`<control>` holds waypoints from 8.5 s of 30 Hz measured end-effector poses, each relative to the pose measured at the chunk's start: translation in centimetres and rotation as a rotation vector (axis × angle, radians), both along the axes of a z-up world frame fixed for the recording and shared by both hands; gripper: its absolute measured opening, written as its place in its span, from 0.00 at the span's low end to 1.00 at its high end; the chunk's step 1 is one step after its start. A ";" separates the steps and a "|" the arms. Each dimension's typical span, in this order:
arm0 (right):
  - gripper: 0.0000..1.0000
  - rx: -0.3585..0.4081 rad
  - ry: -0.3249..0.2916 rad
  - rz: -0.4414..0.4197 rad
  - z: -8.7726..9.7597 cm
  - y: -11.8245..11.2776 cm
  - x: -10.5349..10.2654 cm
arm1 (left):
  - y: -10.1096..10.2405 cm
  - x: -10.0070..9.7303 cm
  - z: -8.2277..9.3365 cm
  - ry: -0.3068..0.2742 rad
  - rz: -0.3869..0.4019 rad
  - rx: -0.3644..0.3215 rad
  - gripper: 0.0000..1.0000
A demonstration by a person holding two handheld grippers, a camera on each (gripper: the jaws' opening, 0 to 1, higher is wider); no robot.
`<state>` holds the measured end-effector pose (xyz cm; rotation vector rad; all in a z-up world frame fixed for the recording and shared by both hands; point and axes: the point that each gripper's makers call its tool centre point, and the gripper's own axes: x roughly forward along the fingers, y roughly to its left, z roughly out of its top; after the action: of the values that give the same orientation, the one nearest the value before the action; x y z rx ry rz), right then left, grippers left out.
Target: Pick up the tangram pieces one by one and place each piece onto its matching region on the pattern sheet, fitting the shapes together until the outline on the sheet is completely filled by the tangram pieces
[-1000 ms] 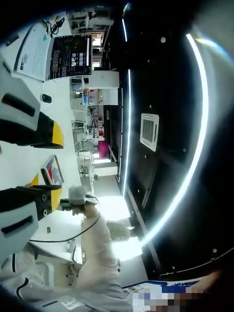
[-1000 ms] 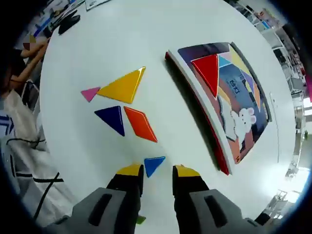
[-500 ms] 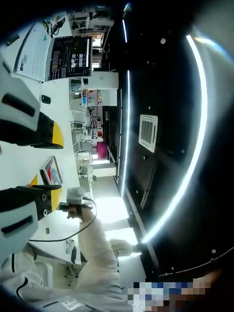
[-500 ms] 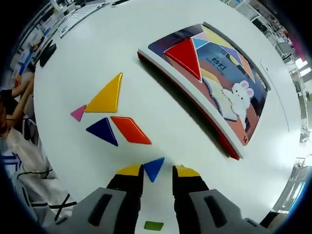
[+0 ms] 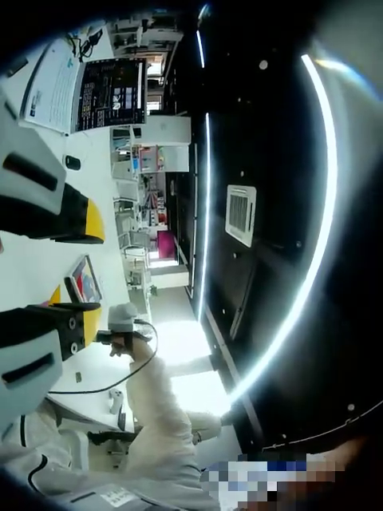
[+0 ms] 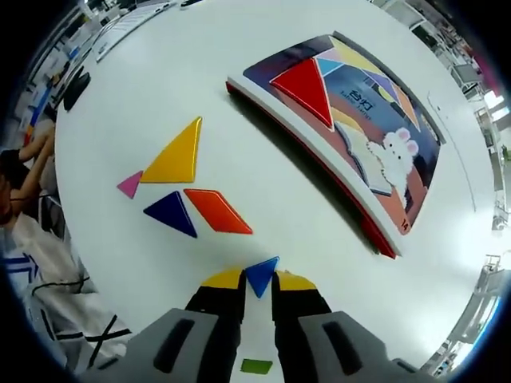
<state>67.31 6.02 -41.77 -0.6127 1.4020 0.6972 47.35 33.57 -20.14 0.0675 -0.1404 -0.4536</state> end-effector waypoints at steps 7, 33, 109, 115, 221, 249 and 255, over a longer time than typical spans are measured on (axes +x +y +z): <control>0.15 0.027 -0.017 -0.003 2.3 1.2 -1.4 | -0.2 0.0 -0.1 0.003 -0.002 0.004 0.31; 0.15 0.149 -0.117 -0.207 4.9 7.9 11.0 | 2.0 0.2 -1.3 0.041 0.073 0.043 0.30; 0.22 0.187 -0.233 -0.146 6.6 9.2 12.0 | 0.9 -0.4 -1.3 0.034 0.016 0.066 0.30; 0.22 0.177 -0.226 -0.086 7.5 8.1 11.2 | 0.8 -0.4 -1.2 0.034 0.014 0.070 0.30; 0.15 0.105 -0.018 0.167 1.7 13.4 -3.6 | 0.6 0.1 -5.3 0.170 0.019 0.236 0.29; 0.15 0.240 -0.171 -0.339 4.5 12.6 13.3 | -0.4 -0.2 -6.0 0.188 -0.021 0.231 0.29; 0.15 0.227 -0.206 -0.457 3.6 10.7 15.9 | -0.5 -0.4 -5.9 0.183 -0.020 0.230 0.29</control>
<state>83.17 16.74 -38.20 -0.1666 1.1918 0.4050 46.93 33.06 -26.00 0.2498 0.0915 -0.4924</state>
